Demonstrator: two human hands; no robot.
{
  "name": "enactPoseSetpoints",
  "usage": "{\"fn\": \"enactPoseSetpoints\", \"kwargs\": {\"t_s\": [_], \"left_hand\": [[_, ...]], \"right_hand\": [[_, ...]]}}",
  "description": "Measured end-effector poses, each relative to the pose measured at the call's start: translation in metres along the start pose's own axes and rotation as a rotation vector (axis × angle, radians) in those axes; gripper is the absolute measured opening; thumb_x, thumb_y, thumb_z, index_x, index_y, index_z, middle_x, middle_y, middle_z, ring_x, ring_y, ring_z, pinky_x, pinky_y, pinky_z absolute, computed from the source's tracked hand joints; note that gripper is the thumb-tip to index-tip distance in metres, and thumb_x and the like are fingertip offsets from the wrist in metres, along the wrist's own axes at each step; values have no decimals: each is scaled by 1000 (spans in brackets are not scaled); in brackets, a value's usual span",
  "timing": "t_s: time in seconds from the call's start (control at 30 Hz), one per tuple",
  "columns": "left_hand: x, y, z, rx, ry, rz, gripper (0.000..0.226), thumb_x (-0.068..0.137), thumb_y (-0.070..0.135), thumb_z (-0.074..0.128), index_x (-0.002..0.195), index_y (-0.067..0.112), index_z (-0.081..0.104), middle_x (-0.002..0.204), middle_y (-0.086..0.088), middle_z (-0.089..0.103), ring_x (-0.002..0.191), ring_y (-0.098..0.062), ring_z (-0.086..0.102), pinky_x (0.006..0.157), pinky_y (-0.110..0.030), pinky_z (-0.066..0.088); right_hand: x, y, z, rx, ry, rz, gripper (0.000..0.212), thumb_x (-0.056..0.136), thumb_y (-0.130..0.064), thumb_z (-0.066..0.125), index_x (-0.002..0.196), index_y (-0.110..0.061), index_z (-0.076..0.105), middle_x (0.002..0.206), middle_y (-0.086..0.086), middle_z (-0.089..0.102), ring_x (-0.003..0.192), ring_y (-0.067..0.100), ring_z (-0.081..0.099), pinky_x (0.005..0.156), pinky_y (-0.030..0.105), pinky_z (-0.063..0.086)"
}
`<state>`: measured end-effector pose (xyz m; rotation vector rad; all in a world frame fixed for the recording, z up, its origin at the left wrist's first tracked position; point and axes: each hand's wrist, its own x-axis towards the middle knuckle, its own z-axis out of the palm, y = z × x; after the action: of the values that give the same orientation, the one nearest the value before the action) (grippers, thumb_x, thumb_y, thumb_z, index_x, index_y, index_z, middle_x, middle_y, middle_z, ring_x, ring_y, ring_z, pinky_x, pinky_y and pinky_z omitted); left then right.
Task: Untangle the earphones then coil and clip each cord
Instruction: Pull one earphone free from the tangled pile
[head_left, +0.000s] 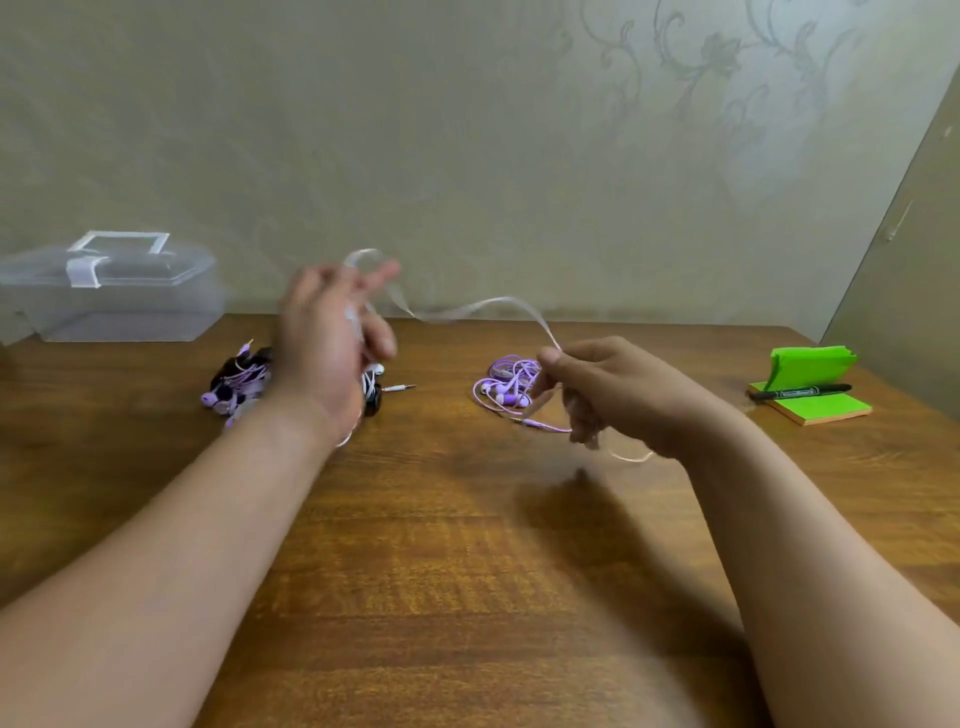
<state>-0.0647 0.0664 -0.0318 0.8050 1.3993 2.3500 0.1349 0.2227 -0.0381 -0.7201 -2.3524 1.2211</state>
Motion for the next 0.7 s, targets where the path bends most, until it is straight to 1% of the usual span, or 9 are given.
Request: {"fn": "enactPoseSetpoints", "kwargs": {"t_s": [0.1, 0.2, 0.27, 0.37, 0.43, 0.53, 0.6, 0.67, 0.7], "left_hand": [[-32, -19, 30, 246, -324, 13, 21, 113, 24, 38, 102, 14, 53, 121, -4, 73, 37, -13, 39, 41, -22, 32], [-48, -28, 37, 366, -521, -54, 34, 112, 32, 40, 120, 8, 63, 73, -8, 62, 42, -14, 37, 44, -24, 28], [-50, -27, 37, 346, -546, -79, 37, 111, 30, 42, 123, 3, 63, 58, 3, 56, 42, -8, 41, 42, -20, 30], [-51, -24, 37, 310, -468, -84, 32, 112, 17, 40, 119, -2, 65, 56, 10, 58, 43, 0, 46, 42, -12, 35], [-44, -26, 32, 391, -364, -29, 31, 112, 18, 41, 108, 2, 67, 54, 10, 58, 43, 0, 47, 45, -13, 37], [-24, -27, 19, 425, -161, 38, 32, 112, 22, 43, 89, 13, 63, 64, 5, 53, 44, -4, 40, 45, -18, 34], [-13, -23, 11, 354, -48, 44, 32, 112, 21, 41, 87, 13, 60, 68, 0, 52, 41, -6, 37, 42, -17, 32], [-7, -22, 5, 355, -33, 48, 31, 112, 21, 42, 90, 12, 62, 71, -2, 58, 40, -7, 39, 42, -18, 34], [-8, -22, 6, 379, -72, 50, 31, 112, 21, 43, 92, 11, 65, 73, -2, 64, 40, -8, 41, 43, -18, 36]], "right_hand": [[-10, -23, 18, -67, -101, -135, 43, 109, -43, 50, 84, -16, 72, 58, -9, 54, 54, 16, 51, 51, 30, 43], [-19, -35, 26, -115, -188, -264, 42, 114, -19, 42, 85, -8, 71, 63, -14, 69, 54, -4, 57, 58, 7, 40], [-20, -37, 29, -134, -182, -282, 43, 112, -10, 41, 80, -10, 69, 61, -17, 69, 56, -8, 60, 60, 4, 41], [-19, -37, 35, -188, -188, -308, 34, 109, -15, 51, 80, -22, 67, 58, -22, 64, 53, -2, 56, 57, 13, 43], [-14, -33, 37, -167, -191, -301, 21, 106, -22, 59, 89, -20, 70, 67, -11, 68, 56, 6, 58, 57, 23, 48], [-8, -24, 23, -162, -150, -208, 10, 101, -22, 66, 94, -16, 72, 74, -3, 75, 60, 11, 64, 58, 30, 49], [-8, -18, 9, -290, -327, -115, 6, 96, -22, 70, 98, -21, 75, 85, -2, 79, 73, 15, 71, 66, 35, 54], [-10, -12, 0, -461, -503, -57, 19, 91, -37, 75, 108, -28, 76, 97, -5, 80, 93, 16, 74, 88, 43, 58], [-8, -9, -1, -468, -503, -67, 30, 88, -47, 75, 112, -30, 75, 103, -5, 78, 101, 16, 73, 97, 47, 56]]}}
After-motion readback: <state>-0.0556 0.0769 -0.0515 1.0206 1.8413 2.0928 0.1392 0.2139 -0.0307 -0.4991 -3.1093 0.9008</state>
